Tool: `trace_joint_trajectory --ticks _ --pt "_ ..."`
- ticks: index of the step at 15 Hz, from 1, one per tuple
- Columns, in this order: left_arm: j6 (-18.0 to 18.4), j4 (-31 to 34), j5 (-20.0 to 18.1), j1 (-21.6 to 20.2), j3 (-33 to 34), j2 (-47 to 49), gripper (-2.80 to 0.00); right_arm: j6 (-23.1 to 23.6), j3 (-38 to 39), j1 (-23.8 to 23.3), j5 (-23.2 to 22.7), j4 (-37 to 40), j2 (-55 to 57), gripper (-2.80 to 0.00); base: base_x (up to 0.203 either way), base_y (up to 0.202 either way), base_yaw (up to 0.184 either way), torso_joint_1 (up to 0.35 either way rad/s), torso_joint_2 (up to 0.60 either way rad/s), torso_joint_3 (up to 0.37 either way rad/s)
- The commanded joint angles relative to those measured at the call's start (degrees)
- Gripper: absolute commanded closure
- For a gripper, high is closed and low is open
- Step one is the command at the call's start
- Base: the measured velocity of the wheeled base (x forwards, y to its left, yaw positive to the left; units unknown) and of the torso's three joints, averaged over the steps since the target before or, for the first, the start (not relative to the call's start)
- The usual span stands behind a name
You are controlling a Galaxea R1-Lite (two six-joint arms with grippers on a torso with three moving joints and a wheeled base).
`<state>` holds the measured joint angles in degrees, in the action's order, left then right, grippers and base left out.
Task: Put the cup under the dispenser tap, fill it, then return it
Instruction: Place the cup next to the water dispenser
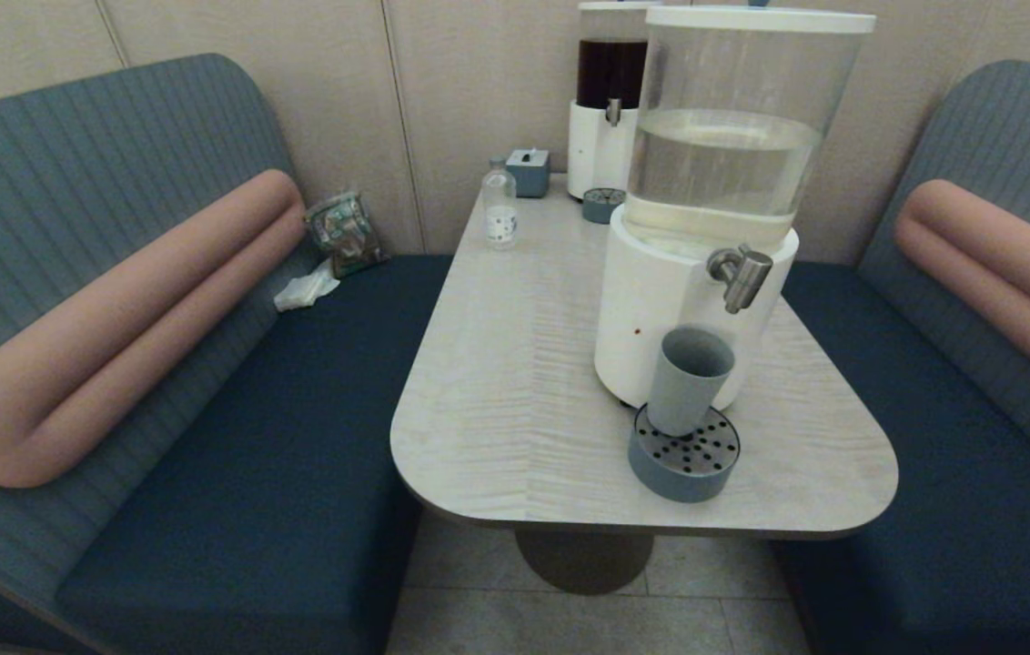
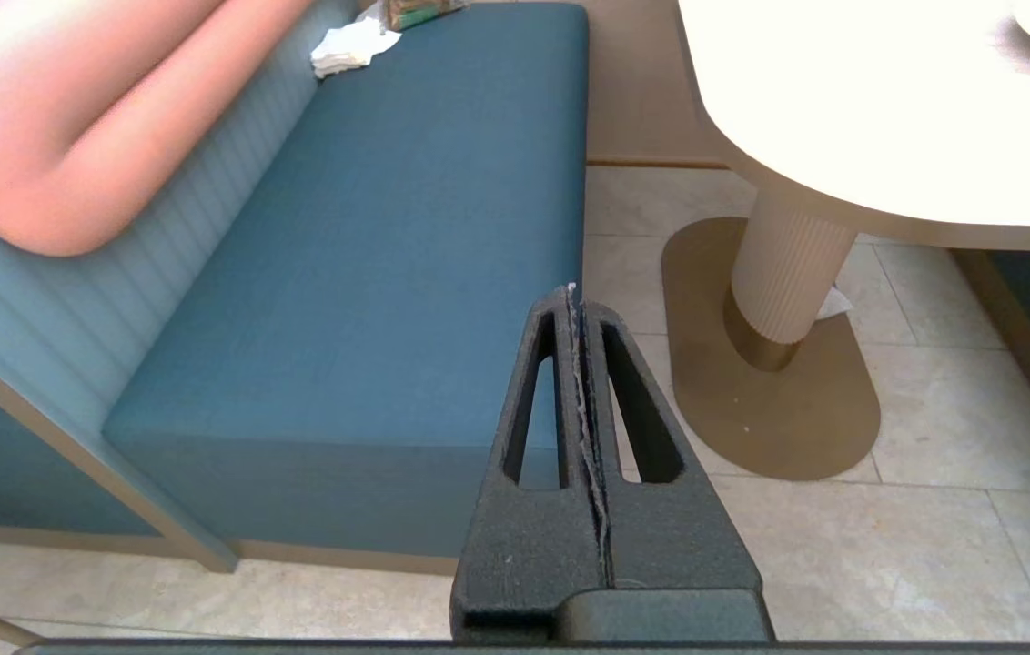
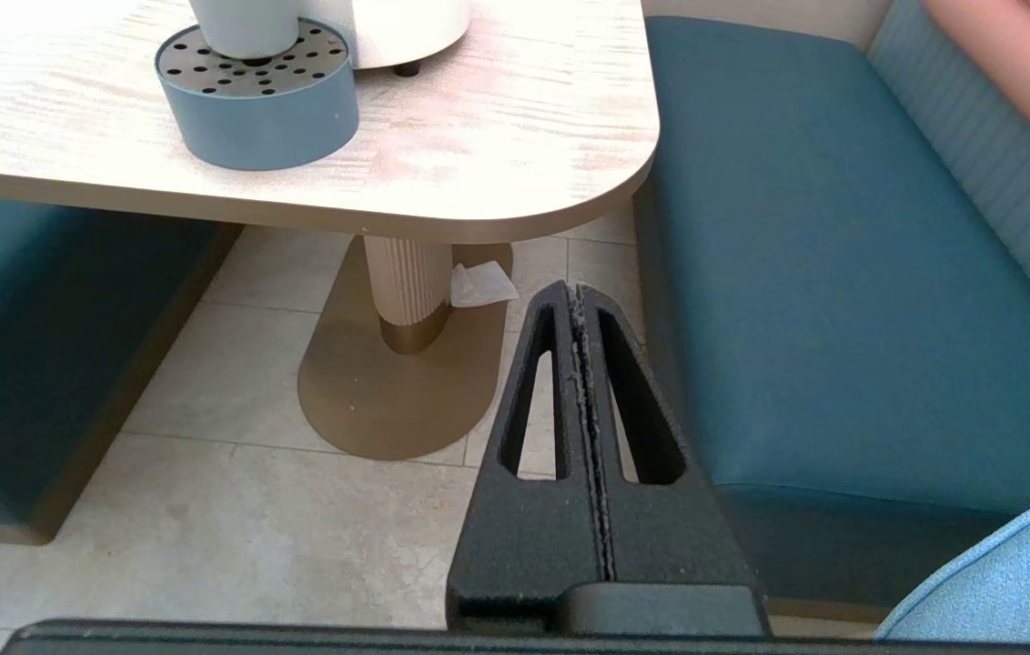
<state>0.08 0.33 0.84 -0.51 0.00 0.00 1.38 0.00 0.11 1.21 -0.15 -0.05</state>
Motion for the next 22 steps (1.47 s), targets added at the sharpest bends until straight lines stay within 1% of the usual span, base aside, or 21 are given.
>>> trace_joint_trajectory --ticks 1,8,9,10,15,16,18,20,22 --pt "0.01 0.02 0.04 -0.02 0.09 0.09 0.0 0.03 0.0 0.07 0.02 -0.03 0.05 0.0 0.0 0.0 0.0 0.0 0.0 0.0" --pt "0.1 0.02 0.04 -0.02 0.09 0.09 0.0 0.03 0.0 -0.02 0.02 -0.03 0.05 0.0 0.0 0.0 0.0 0.0 0.0 0.0" --pt "0.63 0.11 0.04 -0.02 0.09 0.09 0.0 0.11 0.0 0.07 0.02 -0.03 0.05 0.0 0.0 0.0 0.0 0.0 0.0 0.0" --pt "0.04 0.06 0.1 -0.02 0.09 0.09 0.0 0.03 0.0 0.07 0.02 -0.03 0.05 0.0 0.0 0.0 0.0 0.0 0.0 0.0" --pt "0.02 -0.2 0.21 -0.02 0.05 0.0 0.0 0.03 0.0 0.07 0.02 -0.03 0.05 0.0 0.0 0.0 0.0 0.0 0.0 0.0" --pt "-0.17 -0.29 0.17 -0.02 -0.99 0.07 0.0 0.03 0.0 0.06 0.02 -0.03 0.05 0.0 0.0 0.0 0.0 0.0 0.0 0.0" --pt "-0.23 0.77 -0.03 -0.02 -6.54 0.13 0.0 0.03 0.0 -0.01 0.02 -0.03 0.05 0.0 0.0 0.0 0.0 0.0 0.0 0.0" --pt "-0.17 3.79 -0.66 -0.02 -15.41 2.11 0.0 0.03 0.0 0.07 0.02 -0.03 0.05 0.0 0.0 0.0 0.0 0.0 0.0 0.0" --pt "-0.2 6.32 -2.7 0.09 -23.4 10.58 0.0 0.12 0.0 -0.02 0.02 -0.03 0.05 0.0 0.0 0.0 0.0 0.0 0.0 0.0"
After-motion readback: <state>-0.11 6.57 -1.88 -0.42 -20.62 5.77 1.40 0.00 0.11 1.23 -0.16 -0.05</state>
